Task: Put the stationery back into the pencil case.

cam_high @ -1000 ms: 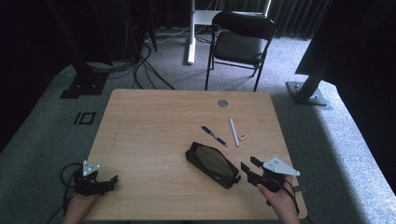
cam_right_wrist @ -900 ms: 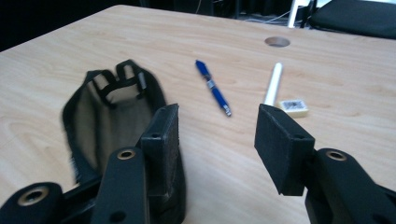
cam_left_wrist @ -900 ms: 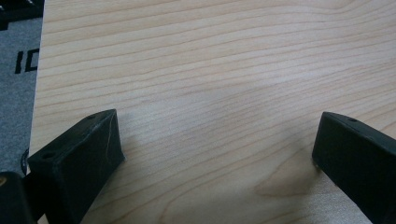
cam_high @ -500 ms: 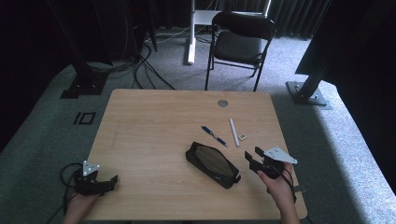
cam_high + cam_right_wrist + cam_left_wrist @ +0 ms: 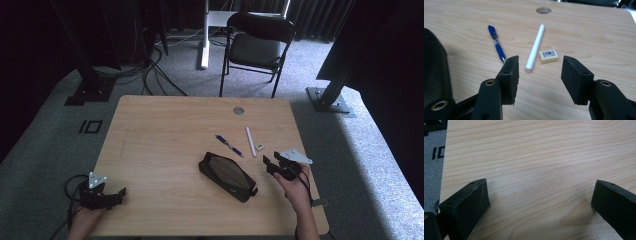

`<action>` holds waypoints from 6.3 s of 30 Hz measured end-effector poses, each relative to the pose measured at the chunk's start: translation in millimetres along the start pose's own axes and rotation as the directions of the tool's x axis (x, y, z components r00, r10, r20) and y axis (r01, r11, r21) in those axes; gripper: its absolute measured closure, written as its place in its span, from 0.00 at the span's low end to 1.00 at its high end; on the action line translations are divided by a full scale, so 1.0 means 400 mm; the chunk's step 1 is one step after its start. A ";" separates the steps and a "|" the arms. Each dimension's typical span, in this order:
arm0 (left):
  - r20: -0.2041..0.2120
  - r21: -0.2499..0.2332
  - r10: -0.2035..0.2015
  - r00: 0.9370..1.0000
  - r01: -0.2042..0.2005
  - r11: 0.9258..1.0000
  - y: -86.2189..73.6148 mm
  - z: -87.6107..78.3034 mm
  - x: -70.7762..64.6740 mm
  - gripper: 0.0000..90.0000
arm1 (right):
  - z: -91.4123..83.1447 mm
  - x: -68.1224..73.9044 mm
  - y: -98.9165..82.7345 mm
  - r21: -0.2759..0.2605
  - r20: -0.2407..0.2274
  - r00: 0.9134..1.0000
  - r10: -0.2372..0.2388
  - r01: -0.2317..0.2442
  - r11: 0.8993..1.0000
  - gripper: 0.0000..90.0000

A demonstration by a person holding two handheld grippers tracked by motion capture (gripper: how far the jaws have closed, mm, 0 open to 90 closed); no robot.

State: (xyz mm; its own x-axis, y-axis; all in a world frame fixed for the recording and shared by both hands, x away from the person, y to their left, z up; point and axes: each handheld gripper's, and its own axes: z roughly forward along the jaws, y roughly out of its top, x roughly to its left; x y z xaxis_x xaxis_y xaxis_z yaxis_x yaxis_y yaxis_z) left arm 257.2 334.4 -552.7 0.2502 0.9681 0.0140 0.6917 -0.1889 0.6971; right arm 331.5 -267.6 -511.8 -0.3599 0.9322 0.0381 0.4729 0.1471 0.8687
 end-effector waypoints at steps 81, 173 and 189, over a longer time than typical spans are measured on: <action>0.000 0.000 0.000 1.000 0.000 1.000 0.000 0.000 0.000 0.02 | 0.207 -0.055 0.053 0.180 0.066 0.997 0.042 -0.053 0.982 0.65; 0.000 -0.001 -0.002 1.000 0.002 1.000 0.000 0.000 0.000 0.02 | -0.046 0.231 0.181 -0.007 -0.406 0.885 -0.230 0.248 0.969 0.65; 0.000 0.000 0.000 1.000 0.000 1.000 0.000 0.000 0.000 0.02 | -0.008 0.256 0.156 0.094 -0.449 0.859 -0.247 0.320 0.943 0.65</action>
State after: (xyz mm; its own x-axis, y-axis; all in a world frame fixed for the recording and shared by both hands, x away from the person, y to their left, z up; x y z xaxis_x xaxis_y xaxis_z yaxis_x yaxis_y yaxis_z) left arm 257.3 334.4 -552.7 0.2505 0.9680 0.0140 0.6917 -0.1890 0.6970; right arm 321.5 -163.8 -452.2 -0.7869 0.6158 0.0399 0.4064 0.4685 0.7844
